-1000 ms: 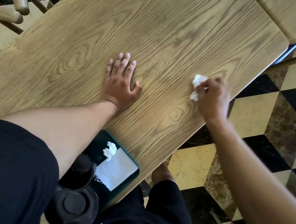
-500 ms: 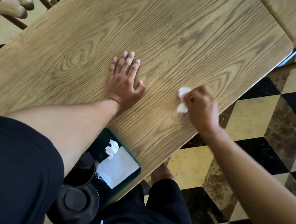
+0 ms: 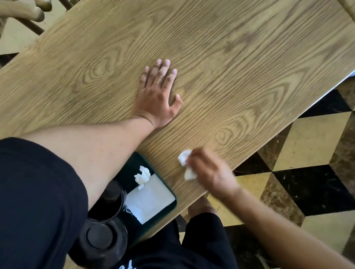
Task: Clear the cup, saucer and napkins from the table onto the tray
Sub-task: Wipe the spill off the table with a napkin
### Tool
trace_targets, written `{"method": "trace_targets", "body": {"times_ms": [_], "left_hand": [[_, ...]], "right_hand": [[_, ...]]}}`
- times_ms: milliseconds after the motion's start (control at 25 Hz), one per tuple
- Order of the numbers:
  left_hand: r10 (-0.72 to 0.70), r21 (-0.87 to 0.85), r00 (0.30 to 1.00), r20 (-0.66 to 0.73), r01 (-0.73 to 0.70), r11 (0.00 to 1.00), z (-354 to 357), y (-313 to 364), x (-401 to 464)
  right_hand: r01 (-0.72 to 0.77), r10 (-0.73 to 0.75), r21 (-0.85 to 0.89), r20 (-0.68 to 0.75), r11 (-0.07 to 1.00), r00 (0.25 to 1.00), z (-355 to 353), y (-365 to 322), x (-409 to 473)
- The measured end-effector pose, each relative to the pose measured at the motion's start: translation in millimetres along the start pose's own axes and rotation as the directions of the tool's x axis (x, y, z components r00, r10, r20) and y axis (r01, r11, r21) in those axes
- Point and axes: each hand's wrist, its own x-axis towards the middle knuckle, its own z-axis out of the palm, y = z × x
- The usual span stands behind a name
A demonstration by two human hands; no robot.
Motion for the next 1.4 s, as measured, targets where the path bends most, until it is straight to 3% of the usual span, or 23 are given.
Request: {"method": "trace_targets", "body": {"times_ms": [80, 120, 200, 240, 280, 360, 400, 440, 480, 560, 680, 760, 840, 920, 1040, 1200, 1280, 1400], "left_hand": [[-0.004, -0.018, 1.0, 0.004, 0.004, 1.0, 0, 0, 0], [-0.008, -0.023, 1.0, 0.007, 0.009, 1.0, 0, 0, 0], [-0.01, -0.026, 1.0, 0.016, 0.011, 1.0, -1, 2, 0], [-0.013, -0.028, 1.0, 0.021, 0.013, 1.0, -1, 2, 1], [-0.015, -0.029, 1.0, 0.022, 0.015, 0.999, -2, 1, 1], [-0.006, -0.028, 1.0, 0.02, 0.007, 1.0, -3, 1, -1], [-0.003, -0.025, 1.0, 0.019, 0.004, 1.0, -3, 1, -1], [-0.004, -0.022, 1.0, 0.024, 0.004, 1.0, -2, 1, -2], [-0.005, -0.018, 1.0, 0.031, 0.006, 1.0, -2, 1, -2], [-0.007, -0.011, 0.999, 0.037, 0.007, 1.0, -1, 0, -2], [-0.007, -0.036, 0.999, 0.042, 0.008, 0.999, -4, 1, 0], [-0.01, -0.044, 0.999, 0.051, 0.012, 0.999, -7, 1, -1], [-0.015, -0.066, 0.998, 0.067, 0.019, 0.998, -12, 1, -3], [-0.01, -0.142, 0.997, 0.075, 0.02, 0.99, -18, -1, -2], [0.069, -0.301, 0.989, 0.128, -0.028, 0.953, -33, -18, -5], [0.057, -0.219, 0.993, 0.104, -0.033, 0.975, -53, -79, -58], [0.027, -0.145, 0.996, 0.081, -0.015, 0.989, -60, -108, -94], [-0.013, -0.03, 0.997, 0.07, 0.015, 0.999, -69, -150, -145]], "right_hand": [[-0.231, 0.169, -0.173, -0.315, 0.957, 0.934, -46, 60, 23], [-0.405, 0.28, -0.163, -0.495, 0.9, 0.822, -71, 86, 32], [-0.66, 0.49, -0.008, -0.663, 0.751, 0.566, -89, 105, 38], [-0.633, 0.472, 0.011, -0.676, 0.774, 0.566, -75, 93, 34], [-0.517, 0.412, 0.01, -0.617, 0.856, 0.67, -48, 70, 24], [-0.242, 0.273, 0.136, -0.307, 0.961, 0.912, 5, 13, -10], [-0.112, 0.139, 0.182, -0.143, 0.977, 0.98, 20, -7, -31], [0.007, 0.005, 0.186, -0.068, 0.983, 0.998, 25, -11, -45], [0.08, -0.072, 0.154, -0.052, 0.985, 0.996, 20, 0, -48], [-0.082, 0.103, 0.139, -0.145, 0.987, 0.984, -10, 36, -35], [-0.424, 0.369, 0.007, -0.507, 0.906, 0.779, -56, 78, -6], [-0.574, 0.528, 0.095, -0.535, 0.813, 0.659, -59, 74, 3], [-0.55, 0.559, 0.168, -0.455, 0.818, 0.693, -46, 47, 3], [-0.465, 0.524, 0.244, -0.344, 0.851, 0.779, -29, 12, 2], [-0.444, 0.555, 0.439, -0.16, 0.781, 0.816, -2, -31, 5], [-0.407, 0.509, 0.572, -0.022, 0.712, 0.86, 14, -69, 36], [-0.351, 0.414, 0.529, 0.0, 0.773, 0.91, 16, -80, 55], [-0.141, 0.132, 0.359, 0.048, 0.922, 0.99, 16, -94, 82]]}}
